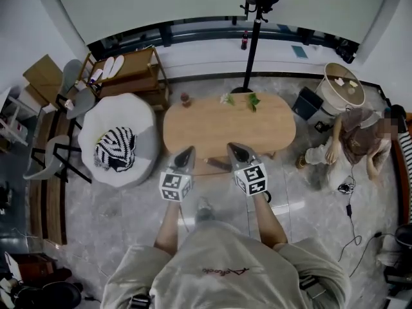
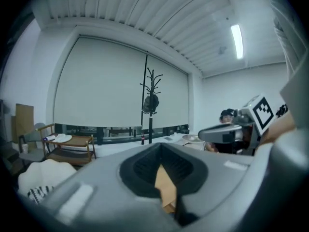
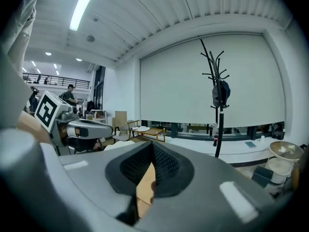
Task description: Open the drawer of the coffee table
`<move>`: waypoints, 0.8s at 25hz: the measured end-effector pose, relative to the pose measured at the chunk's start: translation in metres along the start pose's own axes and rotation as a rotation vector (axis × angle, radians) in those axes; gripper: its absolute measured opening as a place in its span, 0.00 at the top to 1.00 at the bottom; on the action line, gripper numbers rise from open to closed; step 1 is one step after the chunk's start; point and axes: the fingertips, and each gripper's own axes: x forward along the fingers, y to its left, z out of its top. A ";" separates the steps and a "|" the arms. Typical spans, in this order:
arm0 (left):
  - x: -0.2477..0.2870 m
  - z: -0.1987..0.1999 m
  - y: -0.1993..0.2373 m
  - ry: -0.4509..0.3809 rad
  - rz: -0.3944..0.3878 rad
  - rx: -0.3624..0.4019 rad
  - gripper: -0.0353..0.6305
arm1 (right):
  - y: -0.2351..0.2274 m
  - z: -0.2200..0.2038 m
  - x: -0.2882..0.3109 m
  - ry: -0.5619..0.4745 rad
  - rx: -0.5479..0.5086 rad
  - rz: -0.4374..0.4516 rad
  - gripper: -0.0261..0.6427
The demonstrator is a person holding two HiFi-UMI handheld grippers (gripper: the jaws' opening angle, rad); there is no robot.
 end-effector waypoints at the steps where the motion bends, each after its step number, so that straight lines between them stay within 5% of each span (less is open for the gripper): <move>1: -0.003 0.008 -0.005 -0.014 0.004 0.010 0.94 | 0.000 0.004 -0.008 -0.008 -0.004 -0.003 0.96; 8: -0.034 0.043 -0.046 -0.080 0.011 0.054 0.94 | 0.016 0.029 -0.063 -0.072 -0.035 -0.009 0.96; 20: -0.075 0.024 -0.107 -0.051 0.022 0.096 0.94 | 0.042 0.015 -0.128 -0.078 -0.045 -0.007 0.96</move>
